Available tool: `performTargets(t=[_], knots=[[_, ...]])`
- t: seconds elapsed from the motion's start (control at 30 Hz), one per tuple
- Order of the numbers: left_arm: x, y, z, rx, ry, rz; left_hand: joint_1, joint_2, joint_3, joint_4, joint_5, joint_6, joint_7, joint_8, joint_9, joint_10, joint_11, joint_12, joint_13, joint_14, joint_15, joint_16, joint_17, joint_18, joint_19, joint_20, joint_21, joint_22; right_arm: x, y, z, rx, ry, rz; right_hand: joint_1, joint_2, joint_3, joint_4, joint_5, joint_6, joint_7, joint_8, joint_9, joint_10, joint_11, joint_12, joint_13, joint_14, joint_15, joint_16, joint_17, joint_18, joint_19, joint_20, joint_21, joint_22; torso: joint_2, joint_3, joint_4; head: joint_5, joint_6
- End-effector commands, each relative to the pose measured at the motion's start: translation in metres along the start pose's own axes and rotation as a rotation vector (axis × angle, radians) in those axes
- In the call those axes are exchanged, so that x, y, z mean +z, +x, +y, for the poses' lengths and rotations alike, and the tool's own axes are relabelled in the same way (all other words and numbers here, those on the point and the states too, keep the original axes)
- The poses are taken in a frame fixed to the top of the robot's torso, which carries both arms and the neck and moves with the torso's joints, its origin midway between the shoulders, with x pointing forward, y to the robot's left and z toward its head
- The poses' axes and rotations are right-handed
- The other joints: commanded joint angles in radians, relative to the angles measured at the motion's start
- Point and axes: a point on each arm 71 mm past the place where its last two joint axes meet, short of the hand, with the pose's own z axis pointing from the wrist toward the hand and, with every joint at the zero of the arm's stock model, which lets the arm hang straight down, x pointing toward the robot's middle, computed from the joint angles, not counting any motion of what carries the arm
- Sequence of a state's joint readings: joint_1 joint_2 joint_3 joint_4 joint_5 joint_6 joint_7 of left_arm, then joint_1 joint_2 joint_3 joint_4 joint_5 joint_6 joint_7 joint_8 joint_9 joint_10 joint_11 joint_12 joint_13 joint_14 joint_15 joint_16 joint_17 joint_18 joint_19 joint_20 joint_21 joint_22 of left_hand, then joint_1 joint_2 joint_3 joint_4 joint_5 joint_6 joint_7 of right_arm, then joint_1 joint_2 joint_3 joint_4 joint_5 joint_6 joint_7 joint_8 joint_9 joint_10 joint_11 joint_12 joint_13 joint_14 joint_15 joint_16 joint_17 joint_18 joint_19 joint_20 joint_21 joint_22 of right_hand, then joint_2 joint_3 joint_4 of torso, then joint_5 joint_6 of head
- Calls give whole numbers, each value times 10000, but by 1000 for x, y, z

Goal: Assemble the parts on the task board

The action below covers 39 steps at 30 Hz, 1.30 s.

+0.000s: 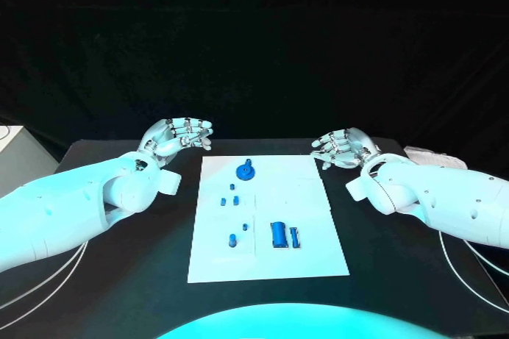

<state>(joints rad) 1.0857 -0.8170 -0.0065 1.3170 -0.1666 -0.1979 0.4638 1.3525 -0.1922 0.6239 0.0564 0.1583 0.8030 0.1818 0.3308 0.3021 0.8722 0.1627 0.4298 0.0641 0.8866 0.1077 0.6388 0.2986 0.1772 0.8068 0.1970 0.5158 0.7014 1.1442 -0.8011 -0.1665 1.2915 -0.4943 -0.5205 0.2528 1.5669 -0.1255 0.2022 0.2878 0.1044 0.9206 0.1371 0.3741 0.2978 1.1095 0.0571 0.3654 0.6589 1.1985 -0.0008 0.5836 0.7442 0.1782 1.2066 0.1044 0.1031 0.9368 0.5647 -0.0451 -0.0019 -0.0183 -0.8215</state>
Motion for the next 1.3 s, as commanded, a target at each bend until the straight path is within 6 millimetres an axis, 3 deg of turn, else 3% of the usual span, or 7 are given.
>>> performTargets(t=[0.03, 0.1, 0.13, 0.27, 0.5, 0.53, 1.3], knots=[[4, -7, -1, -87, 477, -891, -35, 32, 2, -38, -61, 150, -23, -53, -65, 573, 50, -943, -23, -100, 179, -1326, -337, -10, -262, 295, -1253, -960, 9, -5, 2, 1764, -363, -162, -180, -334, 704, -8, -157, -2, 196, -406, -164, 255, 255, -1351, -1774, -646, 364, -1436, -729, 17, -707, 316, -435, -1073, -93, 28, 74, 53, 358], [6, -9, 0, -63, 488, -961, -113, -15, -97, -10, -86, 264, -27, -173, -136, 943, 159, -1774, -20, -267, 260, -2297, -511, 12, -268, 612, -2302, -1865, 14, -6, 2, 1884, -428, -222, -329, -494, 1091, -22, -189, 33, 249, -604, -213, 351, 397, -1874, -2583, -855, 528, -2163, -1180, 32, -1168, 528, -429, -1830, -93, 45, 74, 71, 487], [4, -4, 2, 29, 99, -385, -4058, 1922, -6239, -564, -1583, -8030, -1818, -3308, -3021, -8722, -1627, -4298, -641, -8866, -1077, -6388, -2986, -1772, -8068, -1970, -5158, -7014, 10, -7, 0, 661, -42, -346, -4906, 1255, -2022, -2878, -1044, -9206, -1371, -3741, -2978, -3101, -571, -3654, -6589, -4126, 8, -5836, -7442, -1782, -4325, -1044, -1031, -9368, -51, 11, 40, 40, 254], [4, -1, 2, 12, 109, -516, -5413, 1922, -6239, -564, -1583, -8030, -1818, -3308, -3021, -8722, -1627, -4298, -641, -8866, -1077, -6388, -2986, -1772, -8068, -1970, -5158, -7014, 8, -2, 4, 967, -128, -431, -6378, 1255, -2022, -2878, -1044, -9206, -1371, -3741, -2978, -11095, -571, -3654, -6589, -11985, 8, -5836, -7442, -1782, -12066, -1044, -1031, -9368, -61, 38, 39, 49, 377], [1, 16, 0, -63, 119, -1160, -13525, 1922, -6239, -564, -1583, -8030, -1818, -3308, -3021, -8722, -1627, -4298, -641, -8866, -1077, -6388, -2986, -1772, -8068, -1970, -5158, -7014, 0, 18, 24, 2417, -438, -857, -8641, 1255, -2022, -2878, -1044, -9206, -1371, -3741, -2978, -11095, -571, -3654, -6589, -11985, 8, -5836, -7442, -1782, -12066, -1044, -1031, -9368, -108, 173, 32, 93, 977], [0, 22, 0, -85, 109, -1367, -13525, 1922, -6239, -564, -1583, -8030, -1818, -3308, -3021, -8722, -1627, -4298, -641, -8866, -1077, -6388, -2986, -1772, -8068, -1970, -5158, -7014, -4, 24, 30, 2864, -499, -995, -15669, 1255, -2022, -2878, -1044, -9206, -1371, -3741, -2978, -11095, -571, -3654, -6589, -11985, 8, -5836, -7442, -1782, -12066, -1044, -1031, -9368, -123, 216, 30, 107, 1170], [-18, 71, -7, -154, -297, -3248, -13525, 1922, -6239, -564, -1583, -8030, -1818, -3308, -3021, -8722, -1627, -4298, -641, -8866, -1077, -6388, -2986, -1772, -8068, -1970, -5158, -7014, -27, 55, 67, 5221, -505, -1747, -15669, 1255, -2022, -2878, -1044, -9206, -1371, -3741, -2978, -11095, -571, -3654, -6589, -11985, 8, -5836, -7442, -1782, -12066, -1044, -1031, -9368, -205, 451, 19, 183, 2215]])
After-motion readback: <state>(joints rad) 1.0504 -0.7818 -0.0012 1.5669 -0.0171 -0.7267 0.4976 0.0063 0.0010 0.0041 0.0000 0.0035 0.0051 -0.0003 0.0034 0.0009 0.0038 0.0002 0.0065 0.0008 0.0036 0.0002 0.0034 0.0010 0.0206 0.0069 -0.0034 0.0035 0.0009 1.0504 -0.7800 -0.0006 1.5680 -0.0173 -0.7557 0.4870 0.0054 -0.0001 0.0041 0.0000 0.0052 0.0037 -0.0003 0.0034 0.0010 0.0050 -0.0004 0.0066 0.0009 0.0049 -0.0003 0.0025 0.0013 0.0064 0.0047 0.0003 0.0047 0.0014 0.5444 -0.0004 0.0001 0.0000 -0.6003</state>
